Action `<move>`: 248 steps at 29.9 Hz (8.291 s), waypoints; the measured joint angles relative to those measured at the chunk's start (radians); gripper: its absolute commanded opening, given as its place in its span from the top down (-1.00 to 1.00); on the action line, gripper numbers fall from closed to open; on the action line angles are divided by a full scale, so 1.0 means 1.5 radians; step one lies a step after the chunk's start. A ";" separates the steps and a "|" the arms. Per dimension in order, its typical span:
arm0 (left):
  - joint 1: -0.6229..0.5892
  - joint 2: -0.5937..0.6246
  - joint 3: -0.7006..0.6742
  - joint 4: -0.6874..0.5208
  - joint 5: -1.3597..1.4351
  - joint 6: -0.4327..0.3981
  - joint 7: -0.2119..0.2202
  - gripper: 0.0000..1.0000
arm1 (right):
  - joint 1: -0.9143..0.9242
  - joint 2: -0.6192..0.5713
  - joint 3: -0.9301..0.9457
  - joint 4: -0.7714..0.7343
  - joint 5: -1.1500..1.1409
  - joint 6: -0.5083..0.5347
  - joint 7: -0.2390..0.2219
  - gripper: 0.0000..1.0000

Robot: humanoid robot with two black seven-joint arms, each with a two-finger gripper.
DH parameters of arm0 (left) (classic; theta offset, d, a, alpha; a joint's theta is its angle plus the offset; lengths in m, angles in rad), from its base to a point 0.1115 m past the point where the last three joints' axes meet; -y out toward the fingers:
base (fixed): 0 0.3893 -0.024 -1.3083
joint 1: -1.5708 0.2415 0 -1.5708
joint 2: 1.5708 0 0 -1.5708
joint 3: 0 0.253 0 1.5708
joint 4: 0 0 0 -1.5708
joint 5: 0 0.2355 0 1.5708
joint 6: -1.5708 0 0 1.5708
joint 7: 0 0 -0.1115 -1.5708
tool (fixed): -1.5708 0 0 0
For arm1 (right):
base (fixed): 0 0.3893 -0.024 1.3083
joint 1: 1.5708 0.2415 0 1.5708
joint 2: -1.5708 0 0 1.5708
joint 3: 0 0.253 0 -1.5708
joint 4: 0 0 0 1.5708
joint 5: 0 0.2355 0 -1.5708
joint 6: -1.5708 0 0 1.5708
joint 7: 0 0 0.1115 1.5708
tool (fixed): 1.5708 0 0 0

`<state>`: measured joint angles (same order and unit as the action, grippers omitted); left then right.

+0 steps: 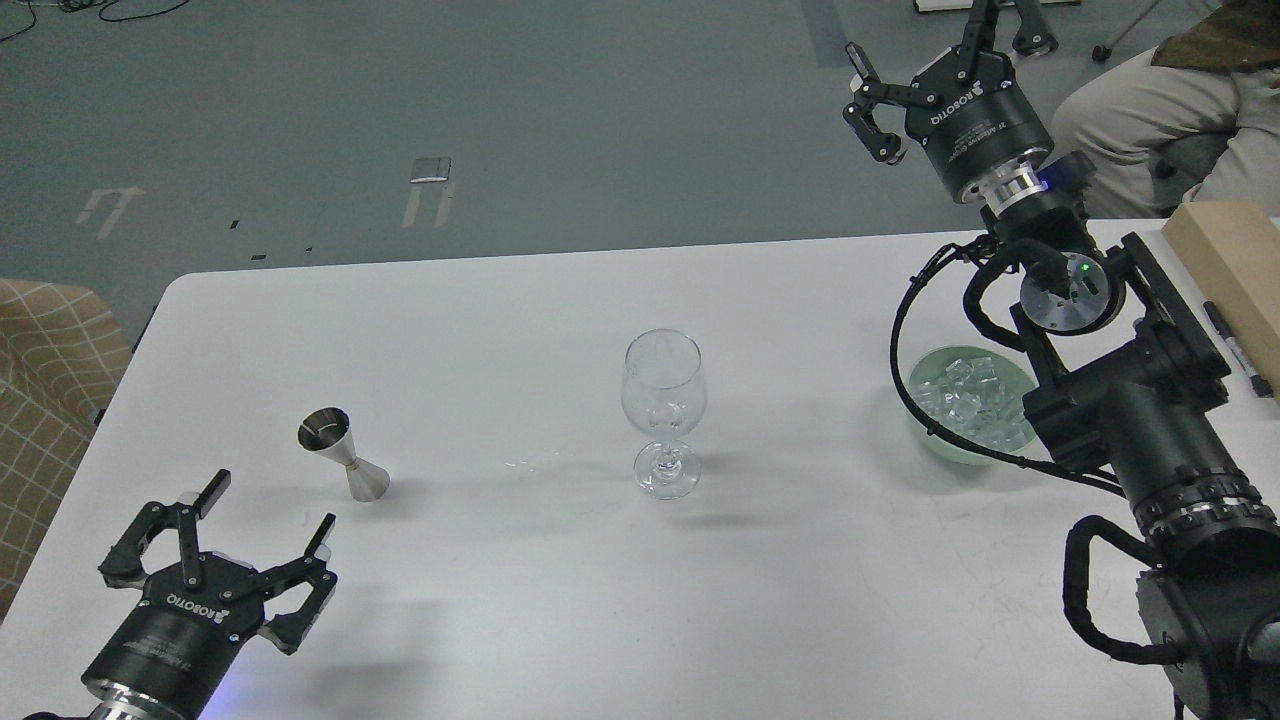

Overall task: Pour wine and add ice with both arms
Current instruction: 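Lower the left gripper toward the metal jigger on the table, then close the left gripper around the metal jigger, then lift the jigger upright with the left gripper, then carry the jigger with the left gripper toward the wine glass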

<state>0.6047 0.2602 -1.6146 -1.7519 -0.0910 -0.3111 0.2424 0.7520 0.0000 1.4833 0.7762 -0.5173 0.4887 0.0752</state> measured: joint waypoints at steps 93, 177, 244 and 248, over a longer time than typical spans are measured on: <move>-0.273 -0.173 0.016 0.257 -0.001 0.136 -0.052 -0.93 | -0.001 0.000 0.001 0.002 0.000 0.000 0.000 -1.00; -0.291 -0.173 0.020 0.273 -0.001 0.089 -0.074 0.41 | -0.009 0.000 0.001 0.007 0.000 0.000 0.000 -1.00; -0.332 -0.126 0.067 0.182 0.002 0.084 -0.060 0.79 | -0.015 0.000 0.001 0.007 0.000 0.000 0.000 -1.00; -0.340 -0.113 0.077 0.182 0.003 0.085 -0.060 0.79 | -0.015 0.000 0.001 0.007 0.000 0.000 0.000 -1.00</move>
<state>0.0952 0.0908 -1.4990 -1.4789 -0.0867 -0.1841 0.1520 0.7292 0.0000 1.4849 0.7869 -0.5169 0.4887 0.0752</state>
